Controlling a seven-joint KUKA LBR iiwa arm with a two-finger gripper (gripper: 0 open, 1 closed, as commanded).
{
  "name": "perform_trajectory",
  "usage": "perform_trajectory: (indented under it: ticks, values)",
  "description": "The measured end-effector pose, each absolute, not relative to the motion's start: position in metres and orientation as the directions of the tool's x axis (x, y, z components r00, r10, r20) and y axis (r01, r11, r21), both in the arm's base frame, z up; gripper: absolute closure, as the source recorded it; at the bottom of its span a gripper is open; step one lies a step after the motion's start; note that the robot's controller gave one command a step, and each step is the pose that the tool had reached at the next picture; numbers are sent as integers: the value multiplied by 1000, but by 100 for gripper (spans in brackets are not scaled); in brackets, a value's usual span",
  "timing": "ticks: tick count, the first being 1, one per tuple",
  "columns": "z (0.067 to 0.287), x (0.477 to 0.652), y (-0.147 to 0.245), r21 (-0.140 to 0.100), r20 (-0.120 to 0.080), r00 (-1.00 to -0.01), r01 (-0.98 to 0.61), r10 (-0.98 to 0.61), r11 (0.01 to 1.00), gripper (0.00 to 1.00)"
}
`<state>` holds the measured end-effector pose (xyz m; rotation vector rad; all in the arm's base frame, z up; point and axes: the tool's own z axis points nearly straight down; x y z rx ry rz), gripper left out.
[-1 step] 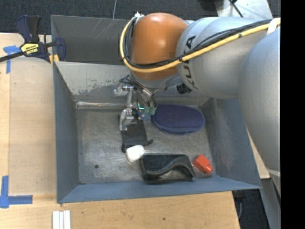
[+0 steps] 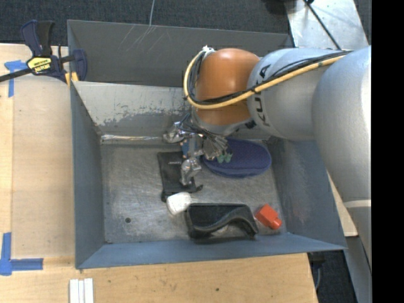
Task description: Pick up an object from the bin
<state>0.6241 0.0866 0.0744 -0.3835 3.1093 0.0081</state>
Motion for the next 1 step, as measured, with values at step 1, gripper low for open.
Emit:
perform_trajectory:
  ticks: [1]
  values:
    - [102,622,59,-1,-7,-991,-135,-135,991,0]
